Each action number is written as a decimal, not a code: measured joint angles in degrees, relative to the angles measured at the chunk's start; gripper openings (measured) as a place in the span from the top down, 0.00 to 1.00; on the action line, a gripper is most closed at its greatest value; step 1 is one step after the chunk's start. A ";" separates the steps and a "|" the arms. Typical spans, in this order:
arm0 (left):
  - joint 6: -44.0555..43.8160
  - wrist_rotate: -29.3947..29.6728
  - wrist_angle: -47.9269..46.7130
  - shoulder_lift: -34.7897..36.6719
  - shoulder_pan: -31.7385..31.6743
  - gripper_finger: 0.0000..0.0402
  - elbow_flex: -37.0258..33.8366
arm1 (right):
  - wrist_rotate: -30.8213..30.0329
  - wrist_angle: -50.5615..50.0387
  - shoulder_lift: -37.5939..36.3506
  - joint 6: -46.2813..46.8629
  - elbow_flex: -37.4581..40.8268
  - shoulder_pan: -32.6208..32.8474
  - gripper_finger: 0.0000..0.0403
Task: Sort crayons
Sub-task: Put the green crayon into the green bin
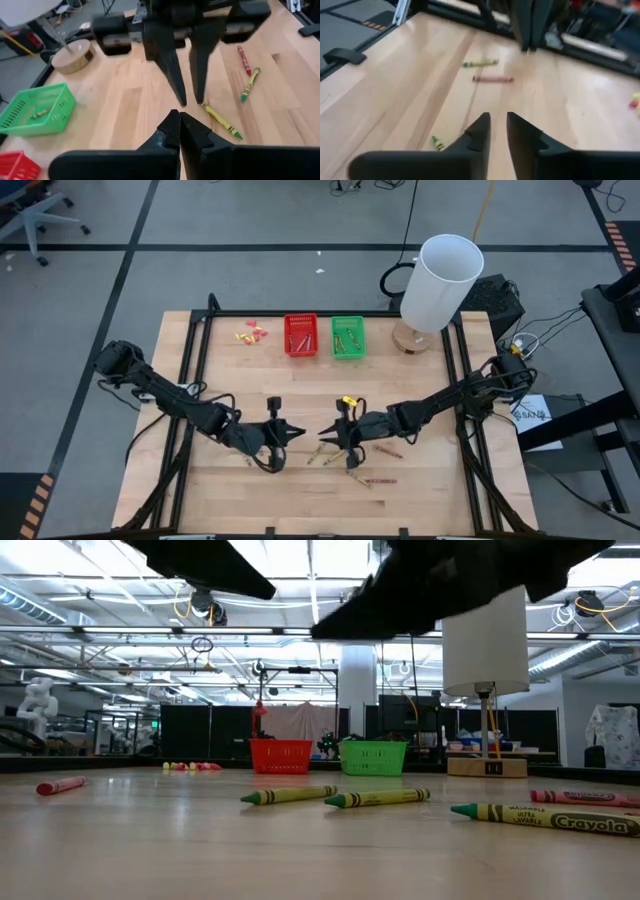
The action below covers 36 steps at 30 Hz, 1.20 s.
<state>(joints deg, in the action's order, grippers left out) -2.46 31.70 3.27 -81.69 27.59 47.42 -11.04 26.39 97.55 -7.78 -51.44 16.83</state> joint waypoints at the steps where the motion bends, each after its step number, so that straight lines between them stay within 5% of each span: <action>1: -0.86 0.00 0.00 0.00 0.00 0.98 0.00 | 1.58 0.00 0.75 0.65 0.00 -0.52 0.84; 9: -10.15 0.04 -0.60 -0.01 0.02 0.98 0.00 | 17.18 2.45 10.62 1.58 -0.87 -5.68 0.65; 16: -13.68 0.09 -3.54 0.00 -0.11 0.98 0.00 | 27.05 2.46 16.84 1.22 -3.42 -7.52 0.62; 26: -13.25 0.49 -4.88 -0.02 -0.15 0.98 0.00 | 23.81 -0.36 18.52 -4.17 -3.72 -7.87 0.71; 36: -13.22 2.25 -5.88 -0.02 -0.69 0.98 0.00 | 23.27 -2.67 18.50 -5.01 -3.76 -8.71 0.98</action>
<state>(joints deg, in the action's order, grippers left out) -15.68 33.95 -2.61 -81.71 26.90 47.42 12.23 23.73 116.05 -12.80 -55.20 8.12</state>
